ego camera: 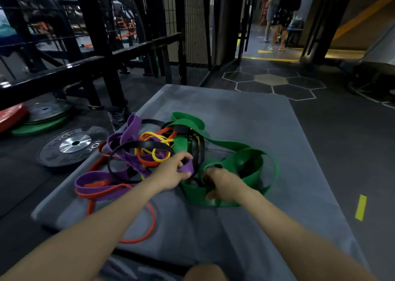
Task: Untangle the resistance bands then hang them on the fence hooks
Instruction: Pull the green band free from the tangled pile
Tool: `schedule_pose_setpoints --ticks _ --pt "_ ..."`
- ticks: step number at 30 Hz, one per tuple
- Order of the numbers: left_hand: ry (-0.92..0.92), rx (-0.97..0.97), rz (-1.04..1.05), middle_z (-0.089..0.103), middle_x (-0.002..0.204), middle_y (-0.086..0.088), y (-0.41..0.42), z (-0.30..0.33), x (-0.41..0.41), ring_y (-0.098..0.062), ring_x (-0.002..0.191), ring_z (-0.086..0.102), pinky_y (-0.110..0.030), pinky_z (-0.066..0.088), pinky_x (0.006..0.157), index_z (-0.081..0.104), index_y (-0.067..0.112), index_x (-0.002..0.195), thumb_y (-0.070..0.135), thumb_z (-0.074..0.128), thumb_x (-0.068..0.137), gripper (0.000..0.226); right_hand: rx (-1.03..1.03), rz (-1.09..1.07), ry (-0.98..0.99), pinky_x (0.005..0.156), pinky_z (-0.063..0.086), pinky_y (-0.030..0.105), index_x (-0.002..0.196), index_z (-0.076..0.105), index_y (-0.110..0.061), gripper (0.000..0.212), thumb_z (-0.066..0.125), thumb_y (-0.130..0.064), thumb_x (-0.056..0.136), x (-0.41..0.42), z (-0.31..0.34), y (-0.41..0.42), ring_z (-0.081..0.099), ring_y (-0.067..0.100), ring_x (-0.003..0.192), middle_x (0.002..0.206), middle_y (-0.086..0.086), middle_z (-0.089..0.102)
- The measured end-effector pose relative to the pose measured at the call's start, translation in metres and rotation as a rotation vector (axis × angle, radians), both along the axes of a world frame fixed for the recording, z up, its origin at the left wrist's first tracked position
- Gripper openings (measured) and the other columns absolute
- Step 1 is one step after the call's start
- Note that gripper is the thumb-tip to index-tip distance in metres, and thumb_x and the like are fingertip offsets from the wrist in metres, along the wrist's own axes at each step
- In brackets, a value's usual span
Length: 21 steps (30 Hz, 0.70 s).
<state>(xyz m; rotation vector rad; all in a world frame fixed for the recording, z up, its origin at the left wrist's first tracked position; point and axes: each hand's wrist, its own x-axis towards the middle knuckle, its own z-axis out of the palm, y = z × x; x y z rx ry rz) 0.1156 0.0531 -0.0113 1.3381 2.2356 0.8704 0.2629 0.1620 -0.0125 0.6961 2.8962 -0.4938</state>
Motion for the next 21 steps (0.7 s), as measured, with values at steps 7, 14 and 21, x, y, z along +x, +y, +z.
schedule_pose_setpoints --ticks 7,14,21 --pt "0.492 -0.016 0.144 0.053 0.132 -0.007 -0.033 0.036 -0.032 -0.028 0.119 0.052 -0.037 0.042 0.097 0.048 0.015 0.131 0.015 0.056 0.085 0.047 0.08 -0.162 0.372 0.083 0.048 0.035 0.108 0.063 -0.015 0.029 0.064 -0.016 0.079 0.007 0.018 0.015 0.059 0.032 0.107 0.113 0.011 0.065" --pt "0.655 -0.21 0.103 0.055 0.122 0.0 -0.054 0.037 -0.028 -0.022 0.118 0.049 -0.041 0.05 0.086 0.051 0.026 0.125 0.016 0.057 0.08 0.046 0.148 -0.52 0.64 0.07 0.047 0.039 0.1 0.059 -0.005 0.019 0.064 -0.012 0.083 0.019 0.044 0.059 0.057 0.037 0.095 0.103 0.016 0.062" --pt "0.73 -0.085 0.071 0.045 0.12 0.002 -0.03 0.034 -0.014 -0.018 0.117 0.041 -0.03 0.039 0.092 0.058 0.022 0.114 0.035 0.054 0.087 0.03 0.364 -0.4 0.065 0.092 0.041 0.039 0.115 0.052 -0.008 0.051 0.064 -0.045 0.083 0.023 0.039 0.051 0.043 0.03 0.117 0.121 0.009 0.049"
